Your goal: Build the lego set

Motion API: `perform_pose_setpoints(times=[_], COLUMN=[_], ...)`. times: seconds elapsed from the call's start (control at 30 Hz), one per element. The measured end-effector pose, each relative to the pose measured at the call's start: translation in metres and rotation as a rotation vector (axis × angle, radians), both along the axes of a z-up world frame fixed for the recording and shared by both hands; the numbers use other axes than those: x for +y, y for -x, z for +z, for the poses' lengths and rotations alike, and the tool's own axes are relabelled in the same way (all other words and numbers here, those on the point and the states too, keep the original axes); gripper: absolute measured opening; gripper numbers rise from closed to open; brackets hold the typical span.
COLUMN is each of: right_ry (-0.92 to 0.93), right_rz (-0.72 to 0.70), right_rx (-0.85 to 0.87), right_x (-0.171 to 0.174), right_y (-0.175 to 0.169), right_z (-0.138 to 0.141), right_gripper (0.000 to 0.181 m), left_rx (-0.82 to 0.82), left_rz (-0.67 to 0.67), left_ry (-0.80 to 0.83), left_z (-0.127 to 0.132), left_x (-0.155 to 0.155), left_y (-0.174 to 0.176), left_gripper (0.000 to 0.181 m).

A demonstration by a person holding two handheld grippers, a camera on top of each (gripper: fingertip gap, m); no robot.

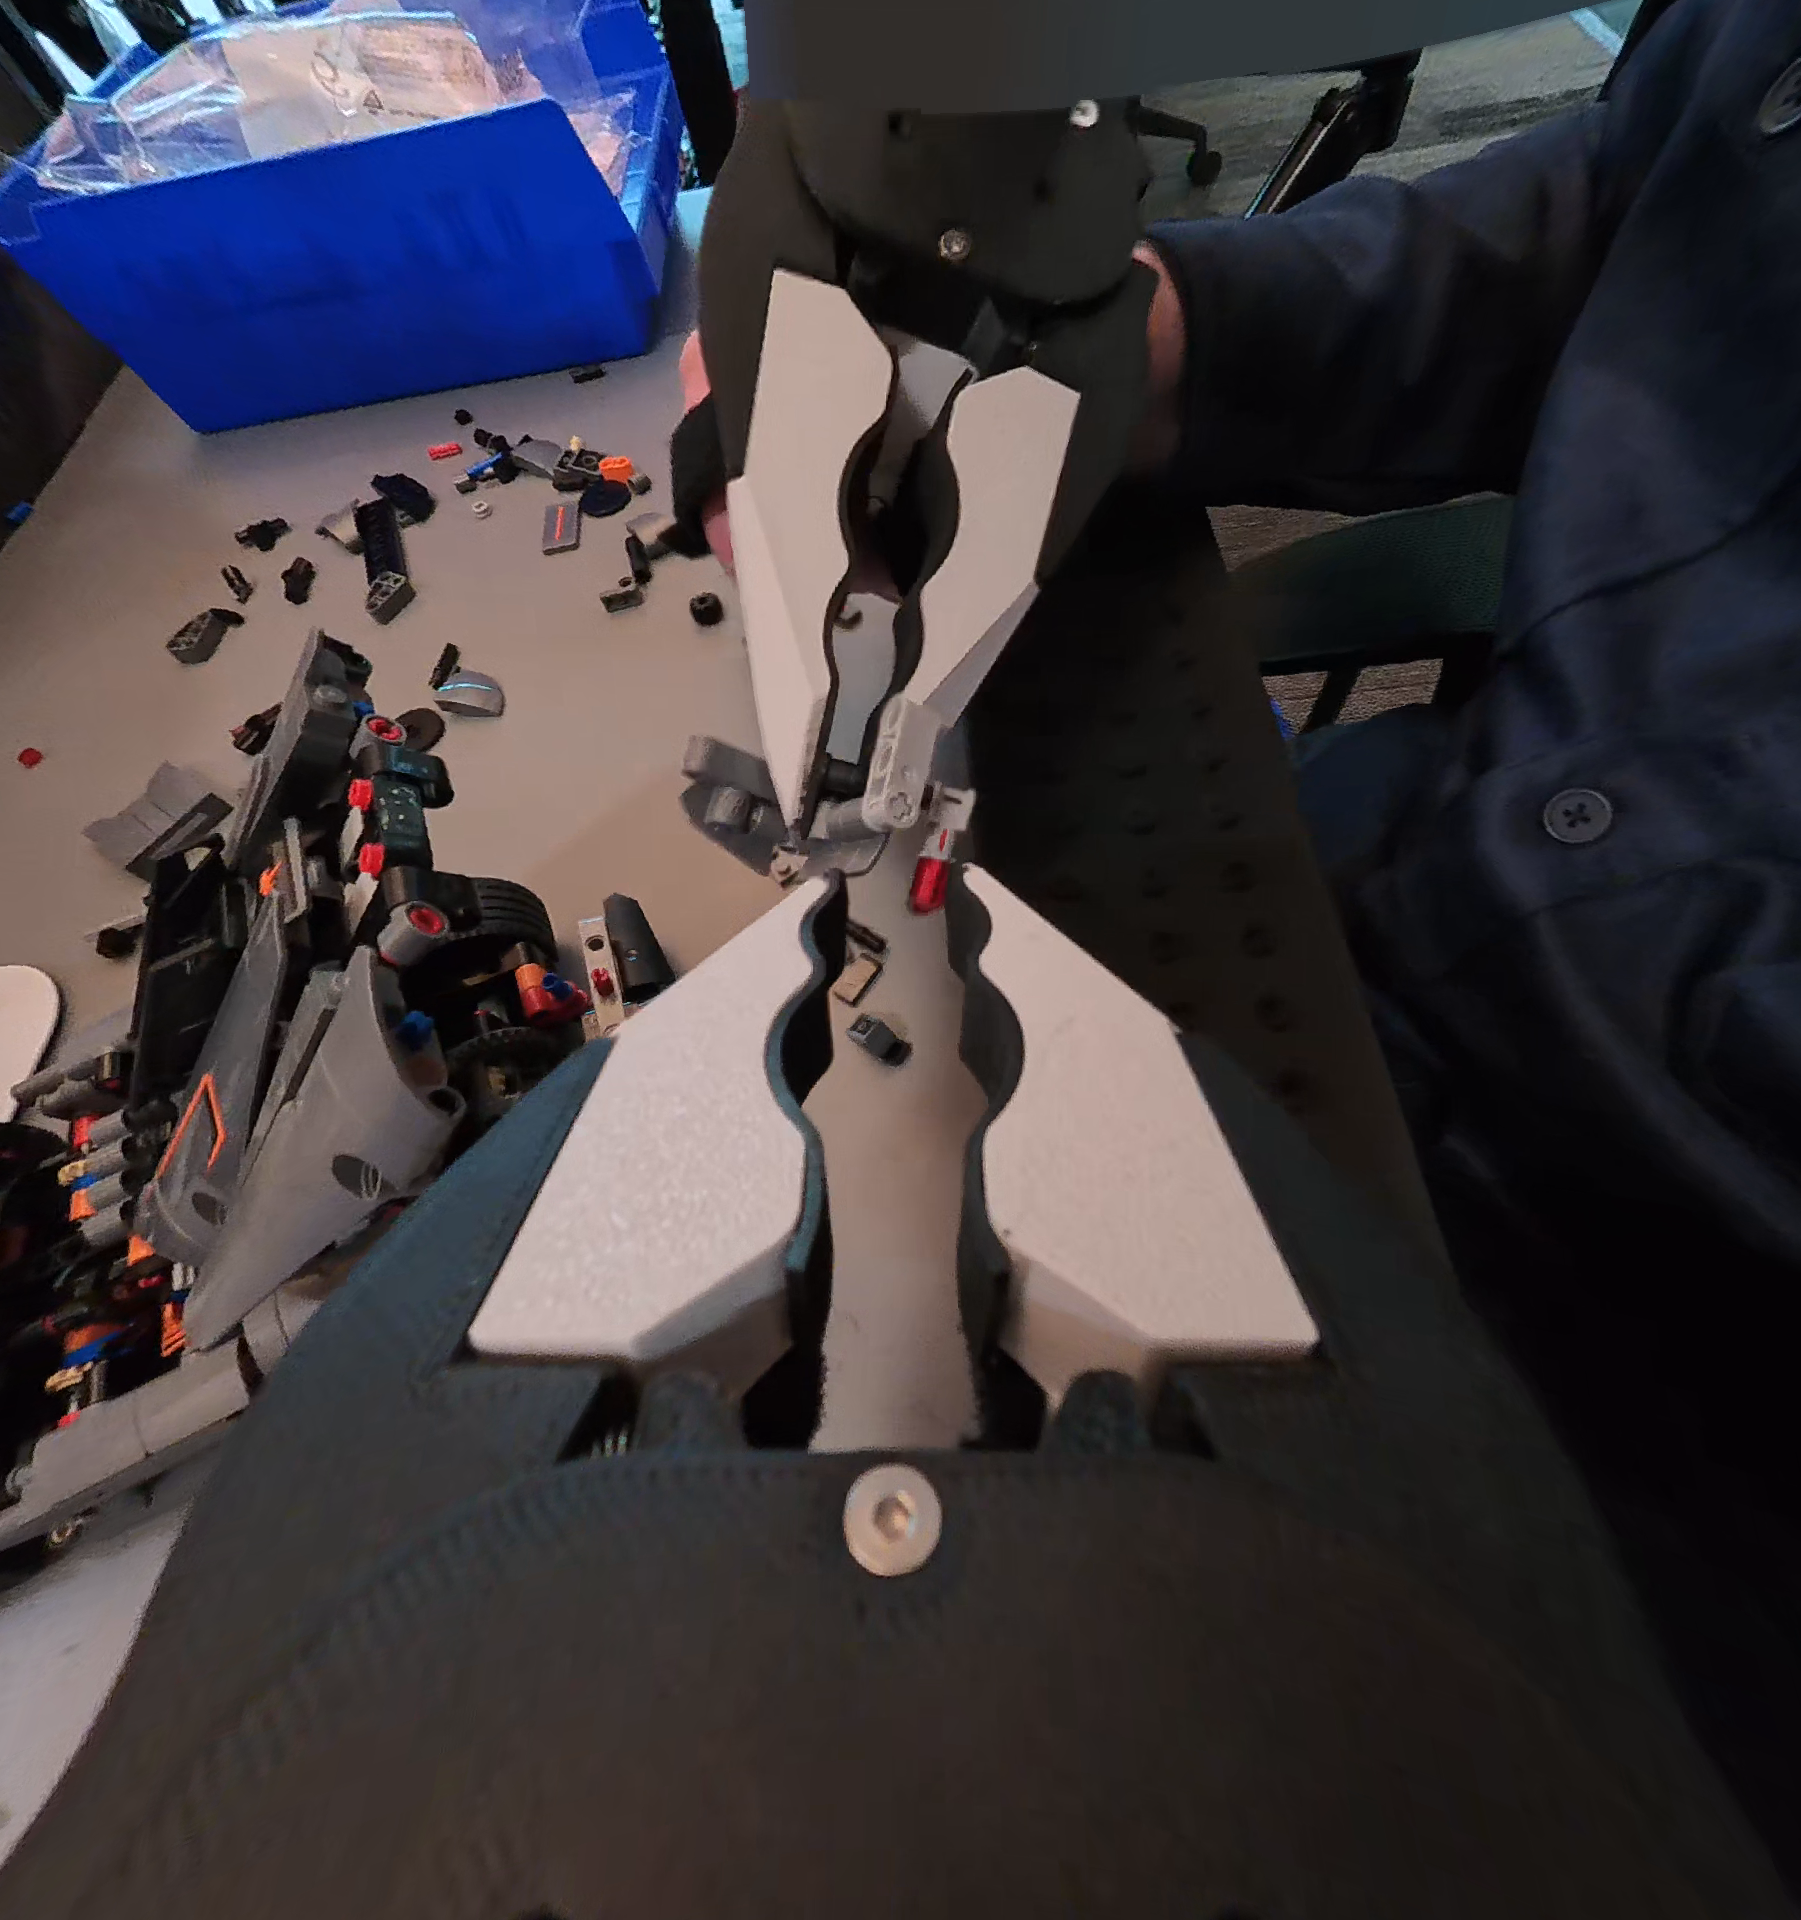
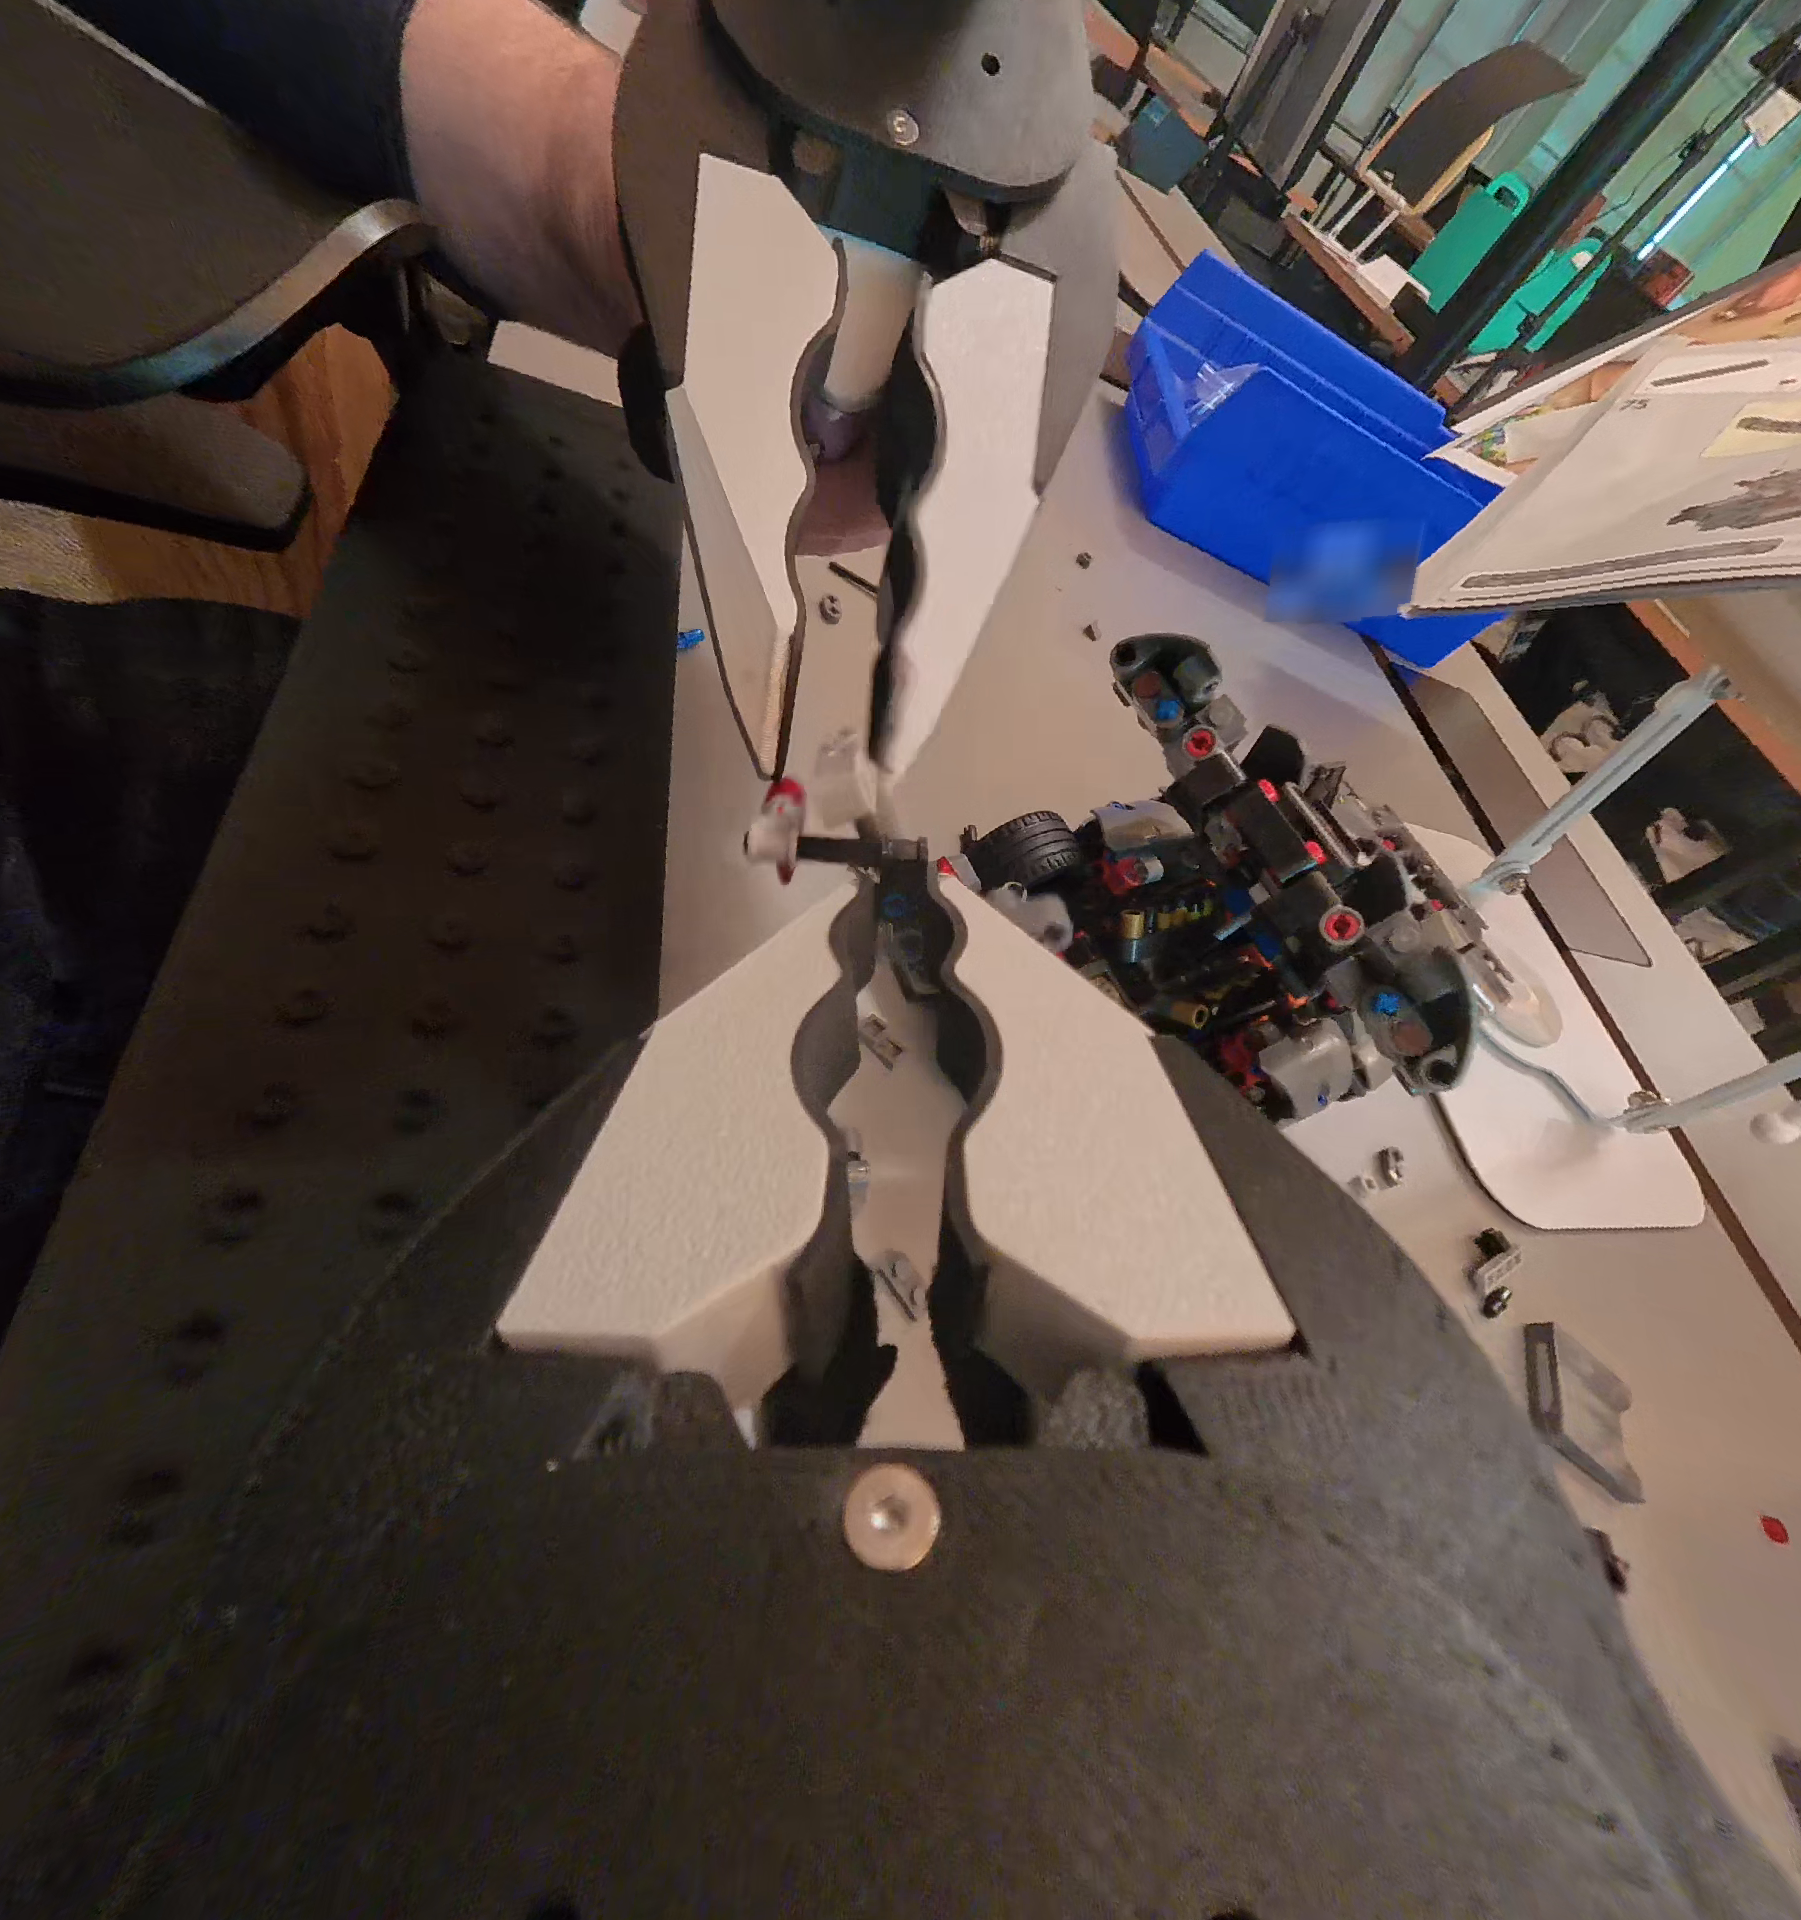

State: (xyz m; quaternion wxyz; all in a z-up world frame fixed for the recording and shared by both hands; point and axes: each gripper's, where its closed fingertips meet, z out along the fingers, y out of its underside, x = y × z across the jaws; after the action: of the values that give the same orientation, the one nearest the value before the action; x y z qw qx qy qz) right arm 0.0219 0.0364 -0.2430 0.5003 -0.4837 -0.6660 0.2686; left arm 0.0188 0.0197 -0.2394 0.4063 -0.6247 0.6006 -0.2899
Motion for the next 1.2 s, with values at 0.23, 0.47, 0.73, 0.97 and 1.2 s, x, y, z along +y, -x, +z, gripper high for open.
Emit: perform_pose_setpoints(times=[0.23, 0.47, 0.73, 0.97, 1.2], right_ry=[0.044, 0.134, 0.178, 0.231, 0.279], right_rz=[0.015, 0.070, 0.103, 0.096, 0.078], right_rx=[0.028, 0.063, 0.067, 0.068, 0.064], right_x=[0.000, -0.007, -0.013, -0.011, -0.007], right_y=[-0.002, -0.004, 0.001, 0.001, 0.001], right_z=[0.004, 0.009, 0.008, 0.007, 0.004], right_gripper=[0.005, 0.005, 0.005, 0.007, 0.011], left_rx=[-0.049, -0.066, 0.013, -0.002, -0.034], left_rz=[-0.007, 0.002, 0.002, 0.010, 0.014], left_ry=[-0.010, -0.027, -0.140, -0.138, -0.071], left_z=[0.008, 0.011, 0.003, 0.004, 0.005], left_x=[0.000, 0.003, 0.000, 0.003, 0.003], left_y=[0.000, 0.001, -0.007, -0.008, -0.009], left_gripper=[0.011, 0.012, 0.007, 0.001, 0.000])
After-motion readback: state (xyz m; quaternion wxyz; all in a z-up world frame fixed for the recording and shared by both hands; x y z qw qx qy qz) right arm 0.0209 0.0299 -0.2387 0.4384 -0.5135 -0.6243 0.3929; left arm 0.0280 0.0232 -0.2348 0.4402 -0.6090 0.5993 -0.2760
